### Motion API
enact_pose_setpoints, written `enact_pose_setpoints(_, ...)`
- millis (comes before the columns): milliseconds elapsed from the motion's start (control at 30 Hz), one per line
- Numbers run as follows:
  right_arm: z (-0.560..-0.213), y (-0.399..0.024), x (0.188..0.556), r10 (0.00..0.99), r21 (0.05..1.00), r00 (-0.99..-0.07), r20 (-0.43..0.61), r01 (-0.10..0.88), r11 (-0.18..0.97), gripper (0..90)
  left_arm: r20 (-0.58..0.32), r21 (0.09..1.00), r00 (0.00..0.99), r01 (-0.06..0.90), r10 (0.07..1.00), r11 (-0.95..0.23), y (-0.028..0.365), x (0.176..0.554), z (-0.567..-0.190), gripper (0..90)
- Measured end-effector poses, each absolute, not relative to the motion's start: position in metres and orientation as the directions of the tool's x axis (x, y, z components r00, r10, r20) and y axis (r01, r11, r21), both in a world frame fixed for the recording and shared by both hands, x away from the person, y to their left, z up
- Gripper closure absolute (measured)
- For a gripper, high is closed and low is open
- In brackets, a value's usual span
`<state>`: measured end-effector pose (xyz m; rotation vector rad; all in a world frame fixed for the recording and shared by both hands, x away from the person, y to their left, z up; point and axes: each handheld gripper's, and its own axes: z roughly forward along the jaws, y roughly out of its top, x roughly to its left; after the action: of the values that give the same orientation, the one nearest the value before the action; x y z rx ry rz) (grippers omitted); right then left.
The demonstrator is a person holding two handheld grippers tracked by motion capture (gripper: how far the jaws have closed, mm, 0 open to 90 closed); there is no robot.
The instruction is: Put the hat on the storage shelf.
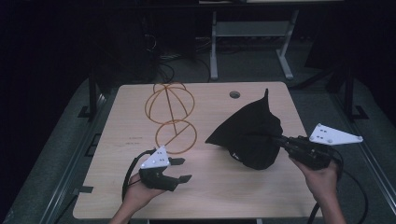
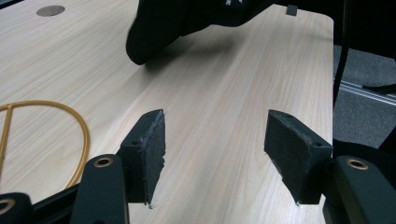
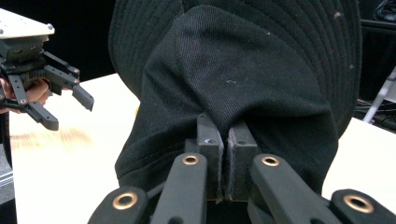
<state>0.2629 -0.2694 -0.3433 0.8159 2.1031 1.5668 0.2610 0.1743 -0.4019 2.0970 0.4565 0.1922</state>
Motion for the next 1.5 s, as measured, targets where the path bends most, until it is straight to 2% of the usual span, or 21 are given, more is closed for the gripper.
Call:
enact_pose_setpoints(500,-0.317,-0.256,0.285,0.638,0.943,-0.769,0.032,0.234,0.235,86.8,-0.040,0.841,0.914,0.249,0.404,-0.480,0.180,0.259,-0.406,36.9)
enact_pose_setpoints(933,-0.287,-0.247,0.298,0.603,0.944,-0.798,0.007,0.204,0.259,86.7,-0.048,0.843,0.911,0.258,0.410,-0.472,0.183,0.259,-0.407,36.5)
enact_pose_setpoints(1500,-0.250,-0.213,0.318,0.530,0.943,-0.848,-0.031,0.151,0.297,86.8,-0.051,0.844,0.908,0.262,0.416,-0.468,0.191,0.261,-0.410,36.1)
